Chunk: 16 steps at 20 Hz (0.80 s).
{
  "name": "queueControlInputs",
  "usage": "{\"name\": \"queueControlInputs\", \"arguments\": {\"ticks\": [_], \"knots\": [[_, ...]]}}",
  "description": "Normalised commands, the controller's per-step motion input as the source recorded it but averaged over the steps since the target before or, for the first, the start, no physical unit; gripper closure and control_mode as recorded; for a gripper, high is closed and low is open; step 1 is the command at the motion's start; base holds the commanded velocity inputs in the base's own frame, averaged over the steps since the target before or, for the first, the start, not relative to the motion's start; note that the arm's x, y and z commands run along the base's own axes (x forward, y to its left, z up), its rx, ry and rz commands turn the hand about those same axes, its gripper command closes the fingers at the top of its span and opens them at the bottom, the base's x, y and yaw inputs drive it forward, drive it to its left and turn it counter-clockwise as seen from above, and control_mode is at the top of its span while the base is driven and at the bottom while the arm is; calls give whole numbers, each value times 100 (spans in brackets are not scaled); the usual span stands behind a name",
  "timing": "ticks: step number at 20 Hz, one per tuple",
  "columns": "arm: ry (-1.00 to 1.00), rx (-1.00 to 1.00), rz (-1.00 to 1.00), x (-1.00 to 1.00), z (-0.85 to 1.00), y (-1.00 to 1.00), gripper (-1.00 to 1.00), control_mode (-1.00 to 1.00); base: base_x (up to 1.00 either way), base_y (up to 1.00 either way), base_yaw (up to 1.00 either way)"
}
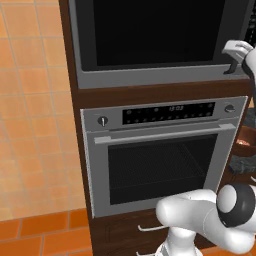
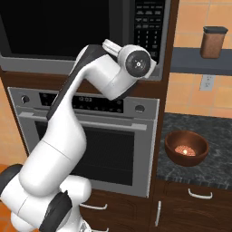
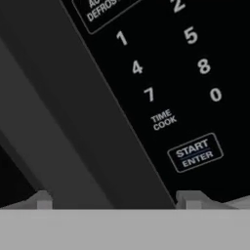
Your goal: Open the microwave, place the bowl with waffle inside the microwave, then close the microwave door and turn it on.
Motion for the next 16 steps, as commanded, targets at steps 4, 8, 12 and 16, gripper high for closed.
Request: {"name": "queueControlInputs", "arguments": {"ticks": [4, 8, 12, 16], "knots": [[1, 5, 0, 43, -4, -8, 100, -100, 0, 0, 0], [0, 0, 0, 4, -6, 0, 100, -100, 0, 0, 0], [0, 0, -2, -49, 0, -5, 100, -100, 0, 0, 0], [10, -2, -18, -100, 16, -44, 100, -100, 0, 0, 0]]}}
